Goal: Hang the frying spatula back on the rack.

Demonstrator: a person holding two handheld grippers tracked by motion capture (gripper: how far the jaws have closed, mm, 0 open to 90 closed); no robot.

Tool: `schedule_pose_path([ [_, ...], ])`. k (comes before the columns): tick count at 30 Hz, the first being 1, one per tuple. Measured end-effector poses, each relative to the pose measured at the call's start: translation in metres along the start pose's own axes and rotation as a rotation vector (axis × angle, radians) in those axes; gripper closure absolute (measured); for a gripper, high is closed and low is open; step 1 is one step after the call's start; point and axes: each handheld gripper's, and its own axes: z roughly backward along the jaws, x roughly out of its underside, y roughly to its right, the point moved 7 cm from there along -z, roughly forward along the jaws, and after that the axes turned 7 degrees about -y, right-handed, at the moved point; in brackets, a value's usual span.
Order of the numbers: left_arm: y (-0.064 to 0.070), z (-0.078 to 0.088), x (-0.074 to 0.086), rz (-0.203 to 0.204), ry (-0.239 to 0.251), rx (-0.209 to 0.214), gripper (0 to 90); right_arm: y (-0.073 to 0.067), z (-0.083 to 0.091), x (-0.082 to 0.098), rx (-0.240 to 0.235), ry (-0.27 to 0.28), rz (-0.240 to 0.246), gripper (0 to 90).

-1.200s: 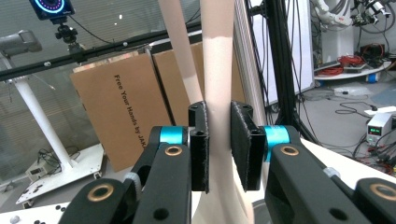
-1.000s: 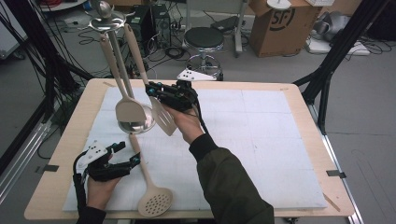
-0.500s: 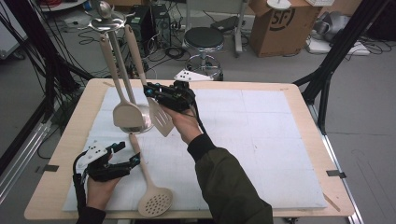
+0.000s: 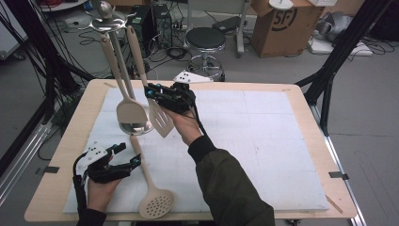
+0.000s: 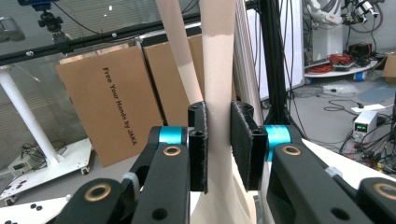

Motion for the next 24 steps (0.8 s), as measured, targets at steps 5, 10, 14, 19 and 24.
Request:
schedule_pose_path([
  [5,-0.0001,-0.0004,0.0,-0.002,0.0,-0.001,20.0,0.0014,0.001,-0.0003,-0.001,0.003,-0.014,67.5],
  [10,0.0006,-0.0006,0.0,-0.002,-0.001,0.002,20.0,0.0033,0.0027,-0.0006,0.013,0.003,-0.027,57.7],
  [14,0.001,-0.0006,0.0,-0.003,-0.002,0.002,20.0,0.0016,0.0033,-0.0009,0.013,-0.003,-0.016,54.7],
  [19,0.0013,-0.0003,-0.0002,-0.002,0.0,0.005,20.0,-0.0011,0.0005,0.0022,0.019,-0.026,-0.009,49.0],
  [24,0.0006,0.0,-0.0002,-0.001,0.001,0.004,20.0,-0.0028,-0.0006,0.005,0.054,-0.055,0.02,46.0],
])
